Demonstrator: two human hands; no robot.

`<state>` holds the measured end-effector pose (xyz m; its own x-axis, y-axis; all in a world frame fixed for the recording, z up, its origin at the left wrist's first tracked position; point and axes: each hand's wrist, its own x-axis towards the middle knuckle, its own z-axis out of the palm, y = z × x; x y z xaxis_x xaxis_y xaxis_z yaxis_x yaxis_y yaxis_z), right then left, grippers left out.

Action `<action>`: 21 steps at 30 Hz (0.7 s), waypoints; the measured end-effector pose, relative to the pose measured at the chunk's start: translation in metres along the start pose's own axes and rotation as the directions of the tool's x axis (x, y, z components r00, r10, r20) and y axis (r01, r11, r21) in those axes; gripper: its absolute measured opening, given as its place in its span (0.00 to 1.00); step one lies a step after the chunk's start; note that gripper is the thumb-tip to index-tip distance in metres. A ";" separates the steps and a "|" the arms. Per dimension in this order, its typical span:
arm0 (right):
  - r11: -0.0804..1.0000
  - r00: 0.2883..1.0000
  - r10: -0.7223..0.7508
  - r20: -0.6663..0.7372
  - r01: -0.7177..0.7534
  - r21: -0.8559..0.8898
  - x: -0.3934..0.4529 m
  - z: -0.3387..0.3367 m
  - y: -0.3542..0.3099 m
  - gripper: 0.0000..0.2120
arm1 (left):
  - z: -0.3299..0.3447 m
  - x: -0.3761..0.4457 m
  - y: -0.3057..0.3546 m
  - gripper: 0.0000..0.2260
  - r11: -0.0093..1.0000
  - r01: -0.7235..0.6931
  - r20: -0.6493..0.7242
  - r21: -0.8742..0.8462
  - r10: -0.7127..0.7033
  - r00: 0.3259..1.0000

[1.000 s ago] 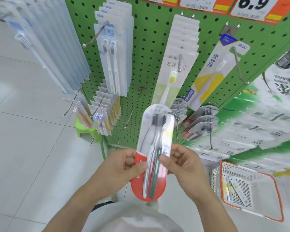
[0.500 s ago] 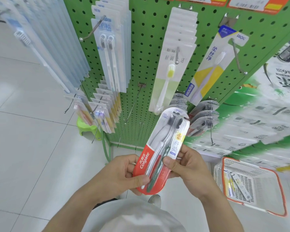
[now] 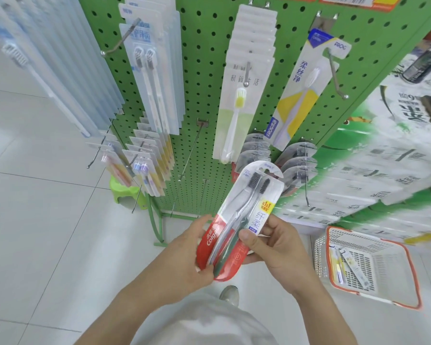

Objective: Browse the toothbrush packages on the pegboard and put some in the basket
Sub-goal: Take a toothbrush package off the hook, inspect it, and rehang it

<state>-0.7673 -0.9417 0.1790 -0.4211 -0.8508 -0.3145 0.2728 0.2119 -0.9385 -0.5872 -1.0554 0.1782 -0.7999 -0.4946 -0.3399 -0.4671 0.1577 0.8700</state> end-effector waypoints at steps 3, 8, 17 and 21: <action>1.000 0.999 -0.016 -0.029 0.015 -0.020 -0.002 0.002 0.000 0.16 | 0.008 -0.004 0.012 0.43 0.969 -0.140 -0.047 0.206 0.153 0.987; 0.982 0.984 -0.137 -0.115 0.120 -0.142 -0.004 0.007 0.008 0.09 | 0.019 -0.003 0.016 0.33 0.978 -0.169 0.006 0.122 0.170 0.985; 0.883 0.949 -0.310 0.060 0.311 -0.352 -0.007 0.016 0.013 0.13 | 0.023 0.006 0.021 0.13 0.894 -0.147 -0.190 -0.423 0.071 0.979; 0.861 0.949 -0.313 0.037 0.300 -0.411 -0.006 0.013 0.016 0.15 | 0.022 0.006 0.023 0.15 0.812 -0.052 -0.115 -0.581 -0.019 0.993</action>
<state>-0.7498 -0.9398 0.1679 -0.4534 -0.8913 0.0005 -0.2464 0.1248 -0.9611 -0.6108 -1.0359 0.1884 -0.7426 -0.5922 -0.3128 -0.1188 -0.3431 0.9317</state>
